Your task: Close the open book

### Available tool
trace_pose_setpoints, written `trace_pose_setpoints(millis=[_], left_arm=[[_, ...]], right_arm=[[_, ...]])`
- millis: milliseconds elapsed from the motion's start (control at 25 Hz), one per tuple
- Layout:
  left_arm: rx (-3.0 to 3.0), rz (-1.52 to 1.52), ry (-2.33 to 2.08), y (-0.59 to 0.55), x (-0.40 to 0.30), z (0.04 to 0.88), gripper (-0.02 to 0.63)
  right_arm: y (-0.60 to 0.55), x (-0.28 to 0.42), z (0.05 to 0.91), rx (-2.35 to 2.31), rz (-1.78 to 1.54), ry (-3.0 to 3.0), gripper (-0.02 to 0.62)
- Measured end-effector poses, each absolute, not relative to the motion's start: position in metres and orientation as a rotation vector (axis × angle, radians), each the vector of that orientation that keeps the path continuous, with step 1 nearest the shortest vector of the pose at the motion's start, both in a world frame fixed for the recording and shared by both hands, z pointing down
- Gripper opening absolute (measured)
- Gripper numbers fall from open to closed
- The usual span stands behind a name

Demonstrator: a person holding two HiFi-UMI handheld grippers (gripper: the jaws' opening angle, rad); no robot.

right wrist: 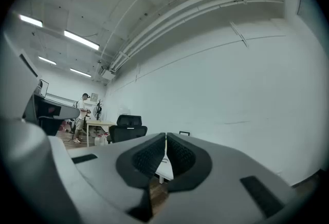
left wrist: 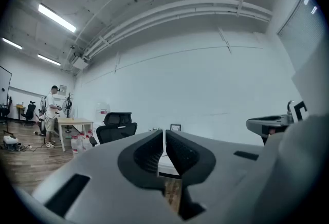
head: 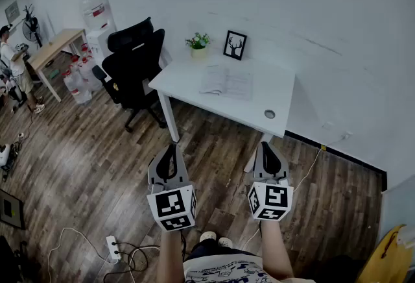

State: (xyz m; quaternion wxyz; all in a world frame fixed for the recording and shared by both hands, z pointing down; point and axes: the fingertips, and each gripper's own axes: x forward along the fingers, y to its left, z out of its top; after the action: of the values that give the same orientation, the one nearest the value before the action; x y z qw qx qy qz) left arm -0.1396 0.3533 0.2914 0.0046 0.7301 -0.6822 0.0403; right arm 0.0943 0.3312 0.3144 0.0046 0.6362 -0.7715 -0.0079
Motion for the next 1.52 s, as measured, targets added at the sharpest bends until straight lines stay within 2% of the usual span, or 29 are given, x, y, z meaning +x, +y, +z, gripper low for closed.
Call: trace_pose_setpoints(millis=[1320,1440,1520], left_arm=[[2.338,0.108,-2.049,0.3,-0.178,0.31,0.04],[2.348,0.106,-2.034,0.289,-0.177,0.312,0.094],[2.348,0.107,-2.029,0.281,-0.176,0.315,0.103]], right_arm=[[0.29,0.058,0.329,2.022,0.001,-2.364,0.031],[0.279,0.058,0.331,2.023,0.0,-2.359,0.031],[0.272,0.057,0.333,2.019,0.0,-2.357,0.031]])
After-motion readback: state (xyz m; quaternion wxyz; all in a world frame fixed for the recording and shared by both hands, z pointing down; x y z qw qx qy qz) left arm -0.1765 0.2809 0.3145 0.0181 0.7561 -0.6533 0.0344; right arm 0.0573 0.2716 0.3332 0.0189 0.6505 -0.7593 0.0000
